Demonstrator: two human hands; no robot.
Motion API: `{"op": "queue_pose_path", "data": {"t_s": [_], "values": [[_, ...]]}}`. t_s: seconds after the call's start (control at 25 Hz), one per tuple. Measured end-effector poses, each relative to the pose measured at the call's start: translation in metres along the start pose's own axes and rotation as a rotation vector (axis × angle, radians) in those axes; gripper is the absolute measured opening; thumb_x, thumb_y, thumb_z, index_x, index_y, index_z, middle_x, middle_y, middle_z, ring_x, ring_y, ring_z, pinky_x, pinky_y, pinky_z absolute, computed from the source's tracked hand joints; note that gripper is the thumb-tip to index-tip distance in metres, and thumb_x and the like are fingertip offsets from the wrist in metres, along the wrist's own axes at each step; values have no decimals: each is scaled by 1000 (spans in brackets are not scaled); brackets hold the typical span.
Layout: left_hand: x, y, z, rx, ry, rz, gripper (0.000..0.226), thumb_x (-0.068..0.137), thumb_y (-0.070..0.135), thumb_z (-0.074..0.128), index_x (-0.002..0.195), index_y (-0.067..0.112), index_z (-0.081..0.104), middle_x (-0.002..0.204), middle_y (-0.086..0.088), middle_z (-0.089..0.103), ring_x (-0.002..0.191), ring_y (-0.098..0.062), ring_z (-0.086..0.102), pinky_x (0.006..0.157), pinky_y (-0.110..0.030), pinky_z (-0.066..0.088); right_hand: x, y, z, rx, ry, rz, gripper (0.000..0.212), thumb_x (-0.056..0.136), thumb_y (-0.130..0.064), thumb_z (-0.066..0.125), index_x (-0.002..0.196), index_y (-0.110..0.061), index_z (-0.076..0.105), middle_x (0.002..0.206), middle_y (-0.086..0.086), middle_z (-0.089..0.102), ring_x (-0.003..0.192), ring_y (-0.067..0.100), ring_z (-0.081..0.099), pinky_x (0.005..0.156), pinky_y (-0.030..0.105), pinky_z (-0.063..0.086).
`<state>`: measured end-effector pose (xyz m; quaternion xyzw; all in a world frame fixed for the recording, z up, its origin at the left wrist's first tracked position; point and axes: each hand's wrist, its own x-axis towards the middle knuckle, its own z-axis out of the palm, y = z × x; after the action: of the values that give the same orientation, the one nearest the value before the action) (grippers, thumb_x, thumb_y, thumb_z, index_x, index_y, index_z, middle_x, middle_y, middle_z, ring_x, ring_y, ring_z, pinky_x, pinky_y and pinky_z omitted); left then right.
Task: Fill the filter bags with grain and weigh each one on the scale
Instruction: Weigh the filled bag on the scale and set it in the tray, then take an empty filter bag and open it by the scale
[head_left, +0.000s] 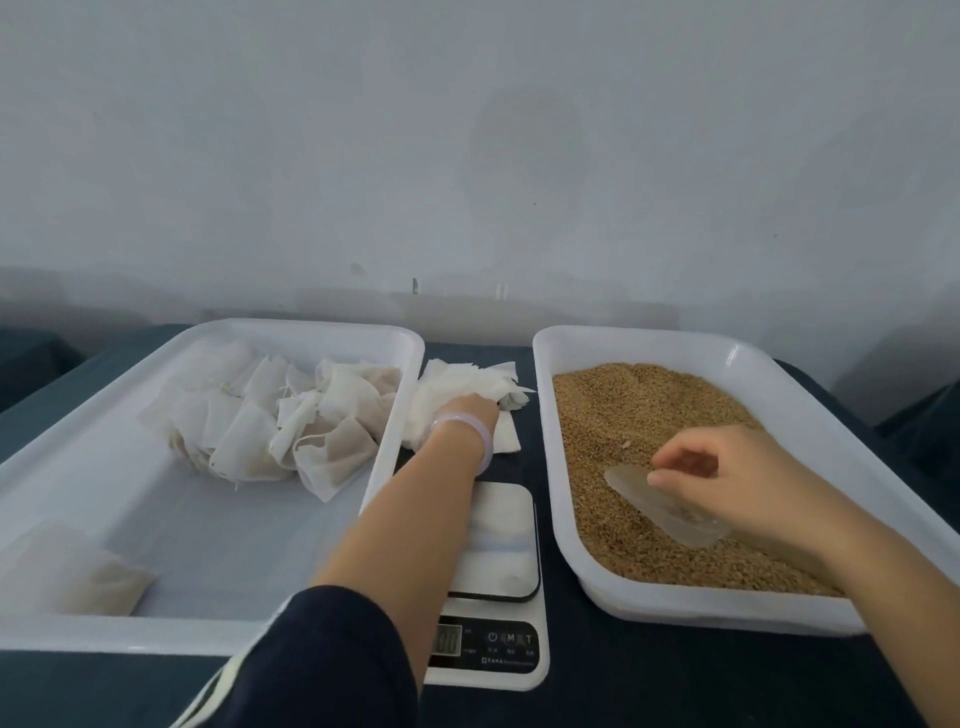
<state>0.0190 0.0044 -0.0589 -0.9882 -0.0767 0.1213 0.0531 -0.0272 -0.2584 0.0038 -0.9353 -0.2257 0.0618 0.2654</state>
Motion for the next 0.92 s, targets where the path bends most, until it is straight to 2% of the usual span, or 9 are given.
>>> {"op": "queue_pose_path", "data": {"t_s": [0.12, 0.2, 0.32, 0.4, 0.48, 0.56, 0.64, 0.76, 0.92], "values": [[12, -1, 0, -14, 17, 14, 21, 85, 10, 58, 106, 9, 59, 97, -8, 59, 91, -23, 57, 74, -28, 42, -2, 3, -3, 23, -1, 6, 11, 83, -38, 67, 93, -34, 67, 88, -18, 66, 83, -1, 60, 74, 24, 51], [12, -8, 2, -3, -29, 1, 2, 87, 10, 55, 85, 11, 56, 87, -9, 53, 83, -27, 51, 78, -32, 46, 2, 2, 0, 13, -3, -2, 13, 84, -39, 66, 95, -33, 67, 89, -18, 65, 84, -2, 59, 73, 22, 48], [-2, -17, -13, -55, -95, -14, 10, 88, 6, 54, 78, 6, 53, 84, -9, 53, 89, -29, 51, 90, -36, 46, 8, -2, 7, -8, -16, -24, 14, 83, -41, 65, 95, -33, 66, 90, -20, 64, 85, -3, 57, 74, 21, 47], [-12, -26, -36, -298, 209, 5, 17, 88, -2, 48, 99, 3, 59, 102, -13, 62, 98, -32, 58, 88, -37, 49, 13, -9, 8, 11, -22, -43, 12, 83, -40, 64, 94, -35, 65, 91, -21, 63, 87, -3, 57, 74, 19, 46], [-31, -37, -63, -835, 424, 24, 22, 91, -2, 41, 82, 8, 58, 83, -13, 61, 79, -29, 57, 74, -37, 48, 21, -20, 6, 39, 13, -102, 8, 83, -40, 63, 91, -39, 62, 91, -23, 63, 87, -5, 58, 71, 14, 43], [-57, -45, -75, -1372, 459, 88, 22, 94, 5, 48, 75, 6, 57, 70, -10, 51, 66, -22, 48, 62, -34, 44, 32, -36, 8, 136, 97, -158, 11, 83, -43, 63, 94, -41, 60, 93, -25, 62, 87, -9, 56, 69, 12, 41], [-82, -41, -72, -1673, 347, 133, 15, 95, 8, 53, 87, -1, 61, 79, -14, 55, 69, -24, 54, 62, -34, 50, 40, -53, 23, 367, 109, -137, 30, 81, -47, 65, 108, -35, 60, 100, -19, 62, 87, -2, 60, 71, 19, 48], [-99, -29, -51, -1835, 262, 57, 15, 95, 5, 53, 83, 1, 60, 80, -14, 61, 69, -23, 60, 62, -31, 56, 43, -76, 54, 704, 15, -68, 67, 74, -39, 75, 132, -23, 45, 112, -5, 59, 92, 10, 66, 75, 31, 57], [-99, -30, -24, -1743, 223, 0, 11, 93, 7, 57, 83, 6, 63, 77, -12, 63, 66, -22, 60, 63, -32, 52, 44, -75, 71, 617, 102, -210, 86, 67, -34, 82, 138, -35, 34, 123, -15, 50, 99, -5, 57, 67, 11, 49]]}}
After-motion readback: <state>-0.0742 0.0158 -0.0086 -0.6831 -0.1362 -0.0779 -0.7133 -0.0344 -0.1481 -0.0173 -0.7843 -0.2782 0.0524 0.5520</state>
